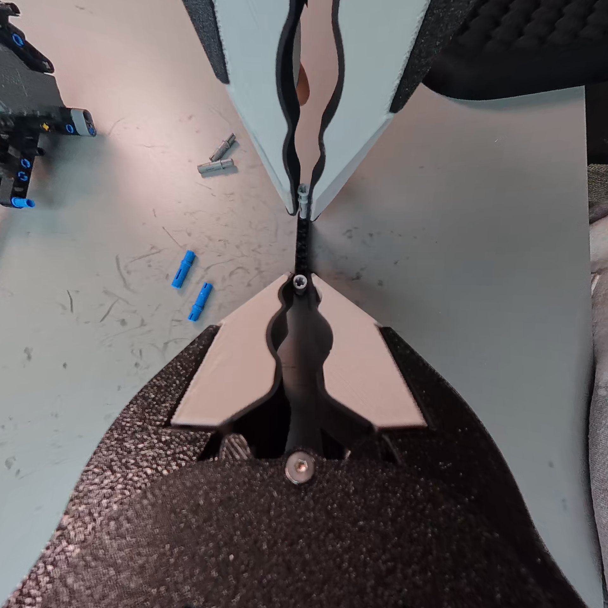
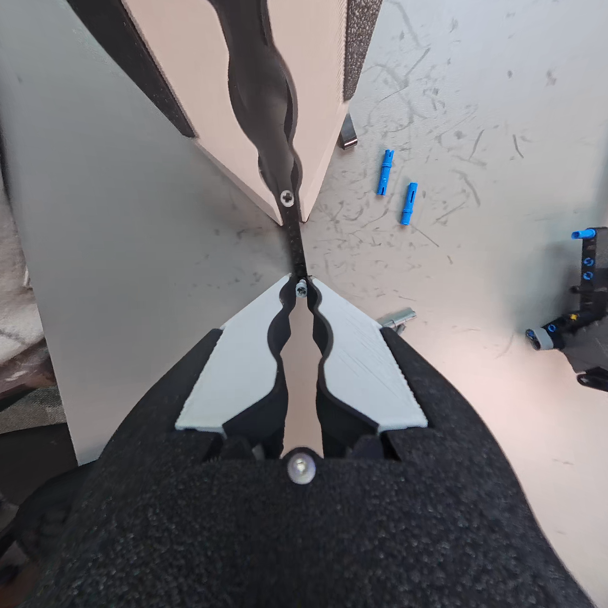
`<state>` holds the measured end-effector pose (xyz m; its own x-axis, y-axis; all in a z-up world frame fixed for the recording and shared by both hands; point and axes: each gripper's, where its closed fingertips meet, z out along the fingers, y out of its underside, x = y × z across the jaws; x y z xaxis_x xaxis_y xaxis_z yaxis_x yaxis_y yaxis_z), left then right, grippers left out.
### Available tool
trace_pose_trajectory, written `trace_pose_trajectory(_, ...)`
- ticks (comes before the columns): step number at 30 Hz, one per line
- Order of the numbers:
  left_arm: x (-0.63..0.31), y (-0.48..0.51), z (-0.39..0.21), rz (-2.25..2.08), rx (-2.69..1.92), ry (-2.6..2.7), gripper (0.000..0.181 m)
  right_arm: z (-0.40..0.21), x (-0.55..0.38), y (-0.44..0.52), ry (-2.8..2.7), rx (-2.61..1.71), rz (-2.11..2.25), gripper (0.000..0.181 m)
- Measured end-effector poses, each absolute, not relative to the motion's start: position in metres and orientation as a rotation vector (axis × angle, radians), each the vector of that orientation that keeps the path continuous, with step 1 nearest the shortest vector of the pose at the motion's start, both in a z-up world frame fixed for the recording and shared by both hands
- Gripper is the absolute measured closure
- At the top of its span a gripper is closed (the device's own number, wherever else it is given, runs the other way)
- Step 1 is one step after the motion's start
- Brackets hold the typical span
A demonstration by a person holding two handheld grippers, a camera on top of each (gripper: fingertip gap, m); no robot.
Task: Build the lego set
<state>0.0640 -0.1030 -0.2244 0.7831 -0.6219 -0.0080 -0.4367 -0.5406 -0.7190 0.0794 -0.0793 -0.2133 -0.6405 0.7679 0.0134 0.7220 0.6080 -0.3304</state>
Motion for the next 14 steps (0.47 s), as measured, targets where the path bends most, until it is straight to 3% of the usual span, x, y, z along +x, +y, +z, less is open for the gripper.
trace_pose_trajectory(1, 0.0639, -0.1030, -0.2245, -0.316, -2.228, 0.783, 0.174, -0.2133, 0.0776, -0.0783, -2.647, -1.250, 0.466, 0.175)
trace_pose_trajectory(14, 0.0639, -0.1030, -0.2244, -0.290, -2.220, 0.798, 0.174, -0.2136, 0.0780, -0.0760, -2.623, -1.305, 0.483, 0.175)
